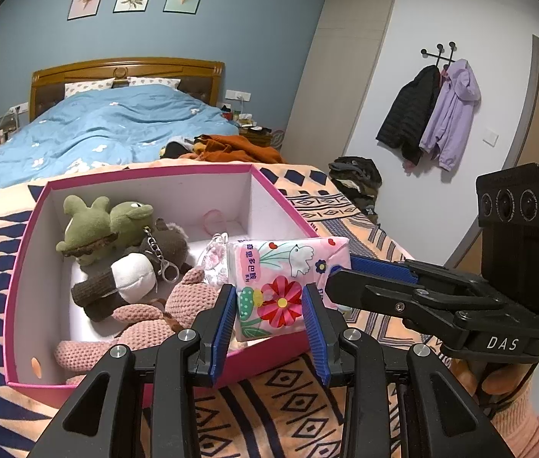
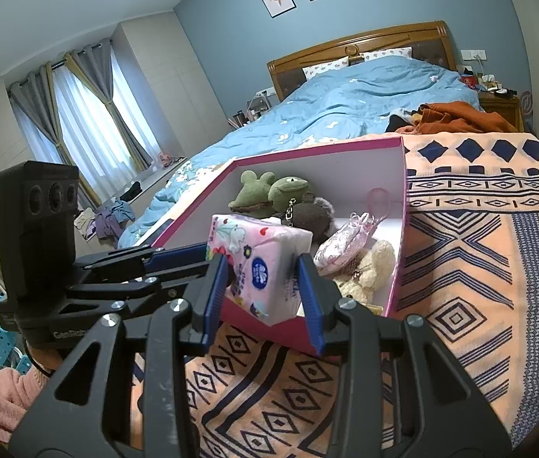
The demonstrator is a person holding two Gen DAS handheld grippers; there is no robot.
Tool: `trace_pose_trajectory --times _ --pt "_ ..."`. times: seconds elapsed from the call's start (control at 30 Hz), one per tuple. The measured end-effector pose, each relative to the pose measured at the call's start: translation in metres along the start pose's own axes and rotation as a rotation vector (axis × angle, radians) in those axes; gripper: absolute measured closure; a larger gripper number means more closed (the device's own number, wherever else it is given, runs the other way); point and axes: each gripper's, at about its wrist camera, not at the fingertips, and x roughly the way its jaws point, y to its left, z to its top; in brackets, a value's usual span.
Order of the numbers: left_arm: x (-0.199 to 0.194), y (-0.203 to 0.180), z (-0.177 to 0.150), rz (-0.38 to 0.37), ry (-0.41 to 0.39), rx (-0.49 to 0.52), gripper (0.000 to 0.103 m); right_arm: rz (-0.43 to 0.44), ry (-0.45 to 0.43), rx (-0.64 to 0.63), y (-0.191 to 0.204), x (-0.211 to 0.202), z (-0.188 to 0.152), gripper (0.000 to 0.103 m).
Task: Organize objects
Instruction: 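Carry the pink floral packet over the rim into the box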
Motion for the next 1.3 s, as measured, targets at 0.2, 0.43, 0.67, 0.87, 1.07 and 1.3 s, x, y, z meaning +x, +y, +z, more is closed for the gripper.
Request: trace_pose_trajectory --times 0.2,0.43,0.67,0.87,1.07,1.3 --pt "0.004 0.002 0.002 0.005 0.006 -0.003 0.068 -0.002 0.008 0.007 -0.003 0.003 0.001 0.062" --pt "0.01 0.005 0.002 0.01 0.014 -0.009 0.068 -0.005 0.019 0.011 -0.005 0.009 0.001 0.062" --pt "0.014 0.009 0.002 0.016 0.022 -0.015 0.068 -0.007 0.028 0.017 -0.006 0.012 0.002 0.062" --pt "0.018 0.011 0.002 0.024 0.032 -0.02 0.068 -0.011 0.038 0.02 -0.009 0.018 0.002 0.062" --pt "0.02 0.013 0.001 0.027 0.037 -0.023 0.068 -0.012 0.045 0.024 -0.01 0.022 0.002 0.062" --pt "0.021 0.013 0.0 0.028 0.041 -0.029 0.068 -0.015 0.047 0.025 -0.012 0.023 0.002 0.062"
